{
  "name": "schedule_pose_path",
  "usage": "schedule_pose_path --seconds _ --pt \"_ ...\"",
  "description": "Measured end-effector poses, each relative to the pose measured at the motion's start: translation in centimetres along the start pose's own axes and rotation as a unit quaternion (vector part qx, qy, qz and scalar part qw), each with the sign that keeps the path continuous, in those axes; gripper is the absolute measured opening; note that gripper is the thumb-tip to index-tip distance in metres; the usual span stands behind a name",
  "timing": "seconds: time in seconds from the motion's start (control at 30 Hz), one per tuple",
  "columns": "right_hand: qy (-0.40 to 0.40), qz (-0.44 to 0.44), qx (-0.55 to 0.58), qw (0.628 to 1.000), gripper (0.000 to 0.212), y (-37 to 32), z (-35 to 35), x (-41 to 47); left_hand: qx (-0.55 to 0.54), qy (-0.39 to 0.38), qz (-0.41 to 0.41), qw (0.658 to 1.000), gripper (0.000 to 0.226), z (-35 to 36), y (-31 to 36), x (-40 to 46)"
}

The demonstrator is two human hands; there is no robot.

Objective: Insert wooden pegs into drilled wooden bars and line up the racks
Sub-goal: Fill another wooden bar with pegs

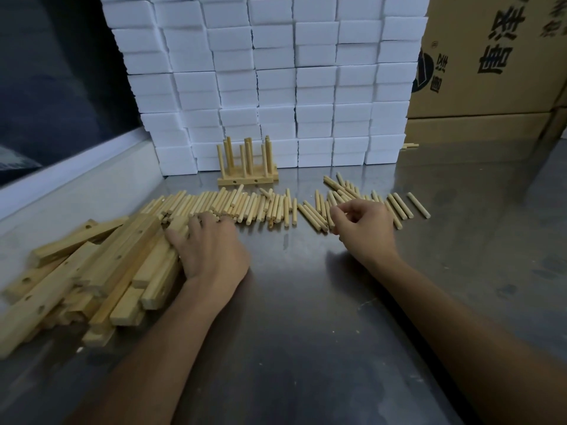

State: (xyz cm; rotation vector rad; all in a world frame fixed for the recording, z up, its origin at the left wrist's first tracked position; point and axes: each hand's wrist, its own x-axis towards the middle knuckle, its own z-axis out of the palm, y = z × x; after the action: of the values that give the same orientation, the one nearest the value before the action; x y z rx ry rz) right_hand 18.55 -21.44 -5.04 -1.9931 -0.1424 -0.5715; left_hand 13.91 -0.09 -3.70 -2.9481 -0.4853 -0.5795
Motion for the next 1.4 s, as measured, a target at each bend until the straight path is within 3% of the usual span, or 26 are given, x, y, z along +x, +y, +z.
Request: schedule_pose_path --seconds 0.13,0.37,0.63,0.8,0.9,1.1,1.4 --pt "-0.004 0.007 0.000 1.000 0.019 -0.1 0.0 -0.1 -0.041 0.016 0.040 0.998 0.033 -0.2 -0.2 0.3" --pt "-0.006 0.011 -0.001 1.000 0.019 0.0 0.0 -0.1 -0.030 -0.016 -0.008 0.999 0.029 -0.3 -1.2 0.4" --pt "-0.011 0.014 -0.001 1.000 0.019 0.0 0.0 -0.1 -0.050 0.008 0.030 0.998 0.020 -0.2 -0.7 0.6" --pt "-0.010 0.016 0.003 1.000 0.020 -0.1 0.0 -0.1 -0.031 0.010 0.006 0.999 0.020 -0.8 0.1 0.0" --pt "-0.010 0.016 0.005 1.000 0.019 -0.1 0.0 -0.1 -0.061 0.008 0.010 0.998 0.015 -0.9 0.5 -0.4" --pt "-0.016 0.013 0.002 1.000 0.018 -0.1 0.0 -0.2 -0.195 0.023 0.114 0.974 0.019 0.0 1.1 -0.4" --pt "-0.017 0.014 0.001 1.000 0.016 0.0 0.0 -0.1 -0.300 -0.024 0.043 0.953 0.026 1.1 0.7 0.4"
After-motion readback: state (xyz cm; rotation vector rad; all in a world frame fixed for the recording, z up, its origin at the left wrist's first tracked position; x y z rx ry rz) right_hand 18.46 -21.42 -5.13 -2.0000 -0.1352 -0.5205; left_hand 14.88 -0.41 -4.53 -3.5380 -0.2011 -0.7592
